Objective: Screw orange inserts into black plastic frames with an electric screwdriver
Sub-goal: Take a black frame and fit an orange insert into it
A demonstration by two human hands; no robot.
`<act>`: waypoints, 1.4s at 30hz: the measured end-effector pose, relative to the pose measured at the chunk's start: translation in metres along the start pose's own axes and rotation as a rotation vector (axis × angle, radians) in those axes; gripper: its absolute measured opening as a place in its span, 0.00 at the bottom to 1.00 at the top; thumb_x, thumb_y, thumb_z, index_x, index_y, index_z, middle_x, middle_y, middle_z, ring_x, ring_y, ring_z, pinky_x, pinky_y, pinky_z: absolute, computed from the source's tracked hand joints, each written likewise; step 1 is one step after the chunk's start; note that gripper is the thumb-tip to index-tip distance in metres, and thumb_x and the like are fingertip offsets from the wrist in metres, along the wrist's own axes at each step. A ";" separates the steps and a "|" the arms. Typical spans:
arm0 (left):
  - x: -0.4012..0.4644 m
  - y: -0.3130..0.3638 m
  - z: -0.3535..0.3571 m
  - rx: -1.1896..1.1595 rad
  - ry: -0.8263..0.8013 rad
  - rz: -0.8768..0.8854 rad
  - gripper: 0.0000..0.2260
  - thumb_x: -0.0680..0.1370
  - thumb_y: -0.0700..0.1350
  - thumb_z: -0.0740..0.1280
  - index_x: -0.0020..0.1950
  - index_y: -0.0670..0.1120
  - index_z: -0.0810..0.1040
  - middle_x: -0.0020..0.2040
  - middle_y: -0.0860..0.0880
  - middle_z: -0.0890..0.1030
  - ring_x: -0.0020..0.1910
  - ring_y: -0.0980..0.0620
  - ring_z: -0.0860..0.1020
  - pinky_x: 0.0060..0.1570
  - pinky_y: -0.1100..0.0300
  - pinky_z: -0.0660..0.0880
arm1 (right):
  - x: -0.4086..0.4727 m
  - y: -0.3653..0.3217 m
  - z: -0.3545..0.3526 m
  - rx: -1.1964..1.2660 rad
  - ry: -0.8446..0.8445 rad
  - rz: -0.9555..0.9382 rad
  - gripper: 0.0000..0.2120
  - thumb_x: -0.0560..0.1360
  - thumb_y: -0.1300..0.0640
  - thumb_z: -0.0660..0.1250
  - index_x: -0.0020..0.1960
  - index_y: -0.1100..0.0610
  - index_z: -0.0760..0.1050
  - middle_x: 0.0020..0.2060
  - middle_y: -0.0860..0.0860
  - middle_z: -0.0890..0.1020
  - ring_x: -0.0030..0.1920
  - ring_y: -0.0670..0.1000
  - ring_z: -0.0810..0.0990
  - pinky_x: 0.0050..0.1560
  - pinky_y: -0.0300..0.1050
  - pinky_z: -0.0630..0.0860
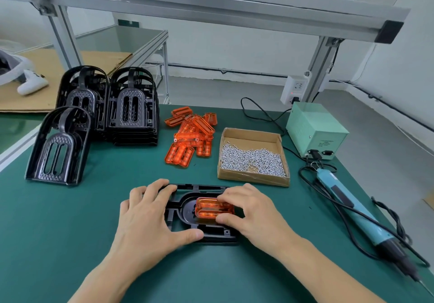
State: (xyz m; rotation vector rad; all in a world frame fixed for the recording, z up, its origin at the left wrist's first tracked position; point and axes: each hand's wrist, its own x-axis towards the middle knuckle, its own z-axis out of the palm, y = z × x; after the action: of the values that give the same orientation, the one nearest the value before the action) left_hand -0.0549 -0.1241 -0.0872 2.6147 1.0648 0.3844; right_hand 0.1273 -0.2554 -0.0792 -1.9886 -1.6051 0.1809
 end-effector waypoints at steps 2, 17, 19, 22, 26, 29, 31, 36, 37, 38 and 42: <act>-0.001 0.000 0.001 -0.018 0.000 -0.004 0.53 0.52 0.81 0.52 0.73 0.58 0.61 0.72 0.63 0.57 0.68 0.55 0.55 0.65 0.57 0.56 | 0.001 -0.001 0.001 0.004 0.013 -0.009 0.19 0.76 0.45 0.68 0.62 0.53 0.79 0.57 0.43 0.79 0.55 0.42 0.69 0.59 0.39 0.67; 0.002 0.006 0.001 -0.096 0.097 0.100 0.41 0.60 0.76 0.53 0.66 0.56 0.72 0.68 0.60 0.67 0.69 0.56 0.57 0.66 0.57 0.49 | 0.021 -0.013 0.000 -0.084 -0.175 0.074 0.17 0.73 0.45 0.72 0.58 0.52 0.82 0.54 0.44 0.74 0.52 0.46 0.71 0.53 0.43 0.68; 0.007 0.009 0.002 -0.128 0.097 0.166 0.35 0.63 0.73 0.54 0.63 0.57 0.76 0.66 0.60 0.70 0.70 0.55 0.58 0.66 0.57 0.48 | 0.023 -0.013 -0.002 -0.093 -0.192 0.071 0.17 0.73 0.46 0.72 0.59 0.51 0.81 0.54 0.44 0.75 0.52 0.46 0.71 0.52 0.43 0.67; 0.014 0.011 0.004 -0.166 0.054 0.256 0.24 0.68 0.67 0.58 0.57 0.59 0.79 0.64 0.60 0.72 0.70 0.54 0.61 0.66 0.58 0.48 | 0.016 -0.006 -0.002 -0.021 -0.167 0.083 0.19 0.72 0.47 0.73 0.62 0.49 0.79 0.54 0.43 0.75 0.53 0.45 0.72 0.55 0.42 0.68; 0.023 0.013 0.010 -0.139 0.020 0.284 0.15 0.70 0.60 0.61 0.50 0.59 0.82 0.62 0.60 0.73 0.66 0.56 0.66 0.63 0.60 0.51 | 0.006 0.000 0.001 0.083 -0.095 0.126 0.14 0.73 0.47 0.73 0.57 0.50 0.82 0.52 0.40 0.74 0.51 0.41 0.72 0.57 0.40 0.69; 0.027 0.015 0.013 -0.106 0.021 0.260 0.13 0.70 0.58 0.63 0.51 0.59 0.82 0.62 0.60 0.73 0.65 0.55 0.67 0.63 0.60 0.51 | 0.002 0.002 -0.002 0.084 -0.114 0.115 0.16 0.75 0.46 0.70 0.61 0.48 0.79 0.56 0.38 0.74 0.55 0.39 0.71 0.59 0.37 0.66; 0.029 0.016 0.014 -0.090 0.037 0.230 0.09 0.72 0.56 0.69 0.51 0.59 0.82 0.63 0.59 0.74 0.64 0.55 0.68 0.63 0.58 0.52 | -0.007 0.006 -0.009 0.085 -0.080 0.131 0.16 0.76 0.47 0.68 0.63 0.47 0.77 0.56 0.36 0.73 0.59 0.38 0.70 0.62 0.33 0.64; 0.032 0.021 0.016 -0.032 0.067 0.171 0.09 0.73 0.55 0.70 0.53 0.60 0.81 0.64 0.59 0.74 0.64 0.54 0.69 0.63 0.56 0.52 | -0.037 0.035 -0.054 -0.015 0.251 0.300 0.09 0.77 0.60 0.68 0.55 0.51 0.82 0.51 0.38 0.77 0.48 0.41 0.76 0.52 0.25 0.65; 0.032 0.022 0.016 -0.026 0.062 0.167 0.09 0.73 0.55 0.70 0.53 0.60 0.81 0.64 0.60 0.74 0.64 0.54 0.68 0.63 0.56 0.52 | -0.042 0.043 -0.067 -0.073 0.331 0.333 0.09 0.77 0.63 0.67 0.54 0.54 0.82 0.49 0.42 0.79 0.46 0.41 0.76 0.49 0.24 0.64; 0.032 0.022 0.016 -0.017 0.052 0.166 0.09 0.73 0.55 0.69 0.53 0.61 0.81 0.64 0.60 0.73 0.64 0.55 0.68 0.63 0.56 0.53 | -0.046 0.052 -0.079 -0.134 0.400 0.372 0.09 0.77 0.65 0.67 0.53 0.56 0.82 0.48 0.46 0.81 0.44 0.42 0.76 0.48 0.25 0.64; 0.034 0.022 0.013 -0.057 0.010 0.175 0.09 0.73 0.55 0.70 0.53 0.61 0.80 0.64 0.62 0.72 0.65 0.57 0.65 0.63 0.58 0.51 | -0.058 0.093 -0.120 -0.277 0.362 0.679 0.12 0.79 0.63 0.63 0.60 0.58 0.79 0.52 0.56 0.80 0.48 0.54 0.76 0.49 0.43 0.68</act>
State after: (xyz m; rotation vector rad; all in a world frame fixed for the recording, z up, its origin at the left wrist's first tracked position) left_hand -0.0135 -0.1170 -0.0864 2.6650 0.8172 0.4597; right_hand 0.2449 -0.3613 -0.0411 -2.5414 -0.7204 -0.1515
